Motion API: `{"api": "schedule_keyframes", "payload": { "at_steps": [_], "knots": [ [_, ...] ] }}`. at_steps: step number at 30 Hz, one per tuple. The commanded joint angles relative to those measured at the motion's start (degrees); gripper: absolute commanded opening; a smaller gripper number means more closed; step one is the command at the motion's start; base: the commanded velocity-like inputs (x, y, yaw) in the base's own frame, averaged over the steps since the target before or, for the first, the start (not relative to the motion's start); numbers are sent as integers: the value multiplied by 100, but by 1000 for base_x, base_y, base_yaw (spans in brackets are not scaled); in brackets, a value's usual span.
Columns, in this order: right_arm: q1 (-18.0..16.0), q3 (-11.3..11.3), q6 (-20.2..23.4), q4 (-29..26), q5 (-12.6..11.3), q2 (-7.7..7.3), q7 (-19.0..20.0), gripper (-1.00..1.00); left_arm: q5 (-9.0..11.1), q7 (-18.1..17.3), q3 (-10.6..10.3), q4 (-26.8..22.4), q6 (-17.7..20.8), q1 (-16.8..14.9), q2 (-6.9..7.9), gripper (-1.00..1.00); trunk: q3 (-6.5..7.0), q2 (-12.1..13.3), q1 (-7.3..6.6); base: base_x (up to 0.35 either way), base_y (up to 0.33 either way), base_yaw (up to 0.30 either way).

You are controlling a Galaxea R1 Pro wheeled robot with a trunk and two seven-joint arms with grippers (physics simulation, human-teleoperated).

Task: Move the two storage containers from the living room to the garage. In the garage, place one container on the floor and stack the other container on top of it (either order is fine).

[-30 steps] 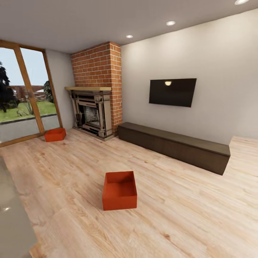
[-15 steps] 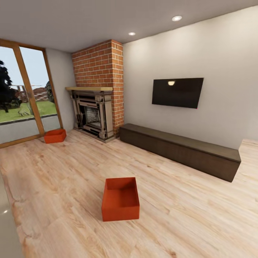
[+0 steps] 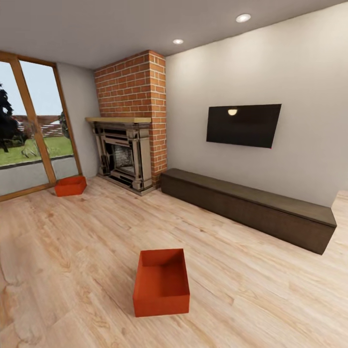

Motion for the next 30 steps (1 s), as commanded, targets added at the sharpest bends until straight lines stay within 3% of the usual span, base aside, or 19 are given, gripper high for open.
{"api": "schedule_keyframes", "payload": {
  "at_steps": [1, 30],
  "knots": [
    [-6, 49, -29, 14, -55, 0, 1, 100, 29, 5, 4, -8, 9, -1, -3, 100, -6, -3, 3, 326, 0, 0],
    [-6, 49, -15, 14, -57, 22, 1, 100, 27, 9, 10, -10, -83, -1, -7, 100, -6, -3, 3, 325, 0, 0]
  ]
}}
